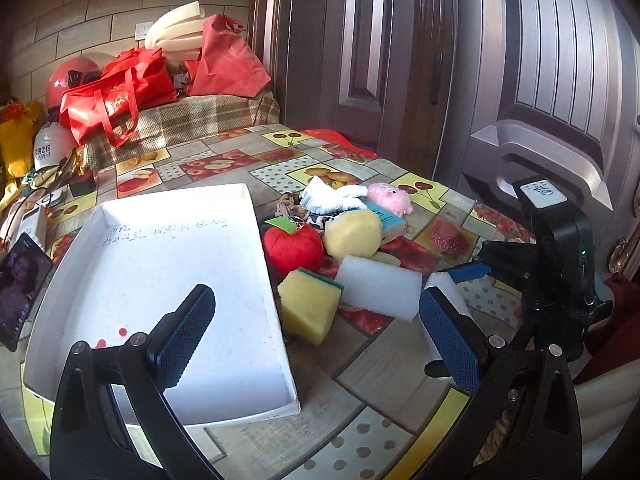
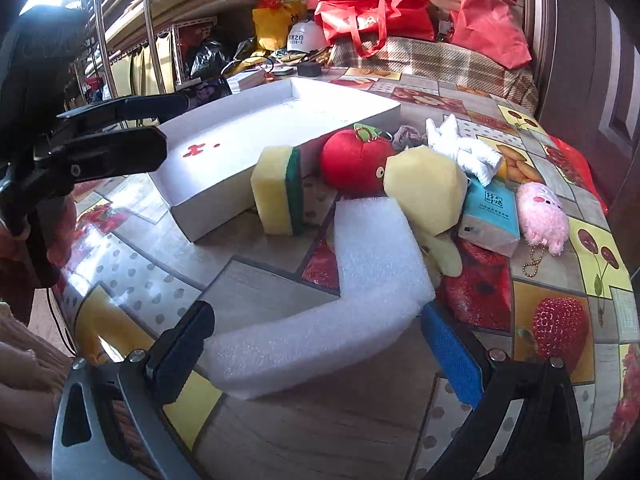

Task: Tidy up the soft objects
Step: 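Reach the right gripper to the white foam strip and grasp it, then grasp the yellow-green sponge with the left gripper while the right lifts the foam strip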

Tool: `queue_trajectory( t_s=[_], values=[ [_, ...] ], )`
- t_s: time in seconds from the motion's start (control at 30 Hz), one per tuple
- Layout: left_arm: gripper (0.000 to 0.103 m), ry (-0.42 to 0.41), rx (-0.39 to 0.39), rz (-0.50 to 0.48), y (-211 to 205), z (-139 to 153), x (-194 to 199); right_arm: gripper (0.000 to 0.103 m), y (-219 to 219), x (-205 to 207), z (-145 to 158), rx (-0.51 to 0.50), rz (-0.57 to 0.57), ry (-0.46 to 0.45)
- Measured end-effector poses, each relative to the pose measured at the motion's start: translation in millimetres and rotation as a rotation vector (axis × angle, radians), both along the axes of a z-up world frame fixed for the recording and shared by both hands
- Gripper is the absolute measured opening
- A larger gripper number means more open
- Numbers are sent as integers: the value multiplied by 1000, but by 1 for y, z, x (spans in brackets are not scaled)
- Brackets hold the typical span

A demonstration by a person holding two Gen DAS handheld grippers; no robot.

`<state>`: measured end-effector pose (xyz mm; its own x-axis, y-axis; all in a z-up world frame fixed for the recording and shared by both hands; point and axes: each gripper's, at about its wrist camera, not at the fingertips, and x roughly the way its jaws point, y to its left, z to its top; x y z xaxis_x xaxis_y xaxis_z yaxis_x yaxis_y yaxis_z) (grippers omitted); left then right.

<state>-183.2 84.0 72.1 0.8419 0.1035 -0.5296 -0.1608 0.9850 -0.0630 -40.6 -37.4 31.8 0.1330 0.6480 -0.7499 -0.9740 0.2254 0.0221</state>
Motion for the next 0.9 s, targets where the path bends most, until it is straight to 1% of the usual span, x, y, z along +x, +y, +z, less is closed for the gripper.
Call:
queue_trajectory(
  t_s=[0.03, 0.1, 0.17, 0.23, 0.33, 0.4, 0.47, 0.6, 0.67, 0.73, 0.8, 0.87, 0.9],
  values=[
    [103, 15, 11, 2, 0, -2, 4, 103, 2, 1, -6, -28, -8, 4],
    [103, 53, 39, 1, -2, -6, 16, 102, -2, 8, -11, -42, -22, 37],
    [103, 91, 63, -4, -3, -11, 28, 86, -11, 20, -10, -12, -42, 105],
    [103, 119, 68, -15, -3, -16, 39, 86, -19, 30, -7, 12, -79, 133],
    [103, 138, 64, -40, -2, -20, 52, 85, -33, 39, -5, 37, -115, 156],
    [102, 147, 74, -56, -3, -20, 58, 85, -37, 44, -5, 41, -132, 158],
    [100, 155, 89, -75, -5, -20, 63, 85, -39, 49, -5, 44, -151, 159],
    [97, 197, 110, -93, -7, -25, 75, 85, -43, 55, -3, 67, -178, 166],
    [92, 219, 112, -96, -7, -30, 79, 85, -43, 56, -1, 80, -185, 172],
    [91, 230, 117, -109, -9, -33, 80, 85, -45, 58, -1, 91, -188, 181],
    [88, 238, 134, -119, -14, -35, 81, 85, -46, 60, -1, 98, -191, 191],
    [70, 249, 141, -137, -18, -37, 83, 85, -46, 62, -1, 102, -194, 195],
    [65, 253, 139, -147, -19, -37, 83, 85, -46, 62, -1, 105, -196, 196]
  ],
)
